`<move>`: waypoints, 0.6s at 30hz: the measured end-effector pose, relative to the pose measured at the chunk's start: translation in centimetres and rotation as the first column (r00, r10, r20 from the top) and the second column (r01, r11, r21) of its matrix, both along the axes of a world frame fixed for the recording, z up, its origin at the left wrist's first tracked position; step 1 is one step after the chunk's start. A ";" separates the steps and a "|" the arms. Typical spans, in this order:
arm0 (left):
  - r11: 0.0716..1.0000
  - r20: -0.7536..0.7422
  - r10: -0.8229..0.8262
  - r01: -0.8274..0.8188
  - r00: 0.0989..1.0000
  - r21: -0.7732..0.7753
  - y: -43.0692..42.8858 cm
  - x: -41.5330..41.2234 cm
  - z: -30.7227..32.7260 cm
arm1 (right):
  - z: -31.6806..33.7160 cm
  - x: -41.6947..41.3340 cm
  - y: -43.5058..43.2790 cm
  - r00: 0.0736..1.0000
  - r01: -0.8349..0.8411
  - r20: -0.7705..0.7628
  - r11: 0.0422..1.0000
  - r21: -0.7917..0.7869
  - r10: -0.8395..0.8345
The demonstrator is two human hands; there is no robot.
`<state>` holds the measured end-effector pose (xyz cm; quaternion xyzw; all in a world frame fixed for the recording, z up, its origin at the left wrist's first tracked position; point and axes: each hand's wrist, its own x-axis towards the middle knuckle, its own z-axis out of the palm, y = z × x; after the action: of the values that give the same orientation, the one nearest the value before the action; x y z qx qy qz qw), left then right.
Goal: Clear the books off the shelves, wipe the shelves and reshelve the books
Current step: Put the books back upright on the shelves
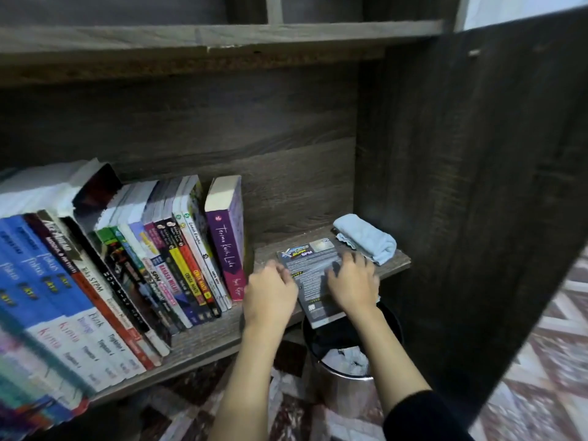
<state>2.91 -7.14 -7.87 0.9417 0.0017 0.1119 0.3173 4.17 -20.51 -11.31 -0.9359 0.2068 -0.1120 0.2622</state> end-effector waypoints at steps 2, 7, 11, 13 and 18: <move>0.998 -0.192 -0.007 0.020 0.981 0.067 -0.7 0.2 -0.8 | -0.2 -0.3 -0.6 0.997 0.023 -0.073 1.000 0.019 -0.022; 0.997 -0.355 -0.016 0.042 0.935 0.067 -2.4 0.5 -1.7 | -0.3 -0.7 -1.9 0.995 0.028 -0.102 0.993 0.117 -0.016; 0.992 -0.433 -0.081 0.033 0.898 -0.118 -2.8 1.3 -2.5 | -0.4 -0.5 -2.8 0.995 0.055 -0.097 0.967 0.248 -0.032; 0.964 -0.470 -0.111 -0.019 0.876 -0.264 -2.7 1.7 -2.6 | -0.1 -0.4 -3.4 0.995 0.078 -0.080 0.935 0.347 -0.053; 0.931 -0.447 -0.171 -0.004 0.878 -0.364 -2.0 1.7 -2.2 | 0.2 -0.6 -4.3 0.994 0.101 -0.057 0.621 0.777 -0.091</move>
<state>4.59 -9.19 -10.08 0.8667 0.0576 -0.1368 0.4763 3.56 -24.78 -11.07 -0.7190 0.2861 -0.0200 0.6331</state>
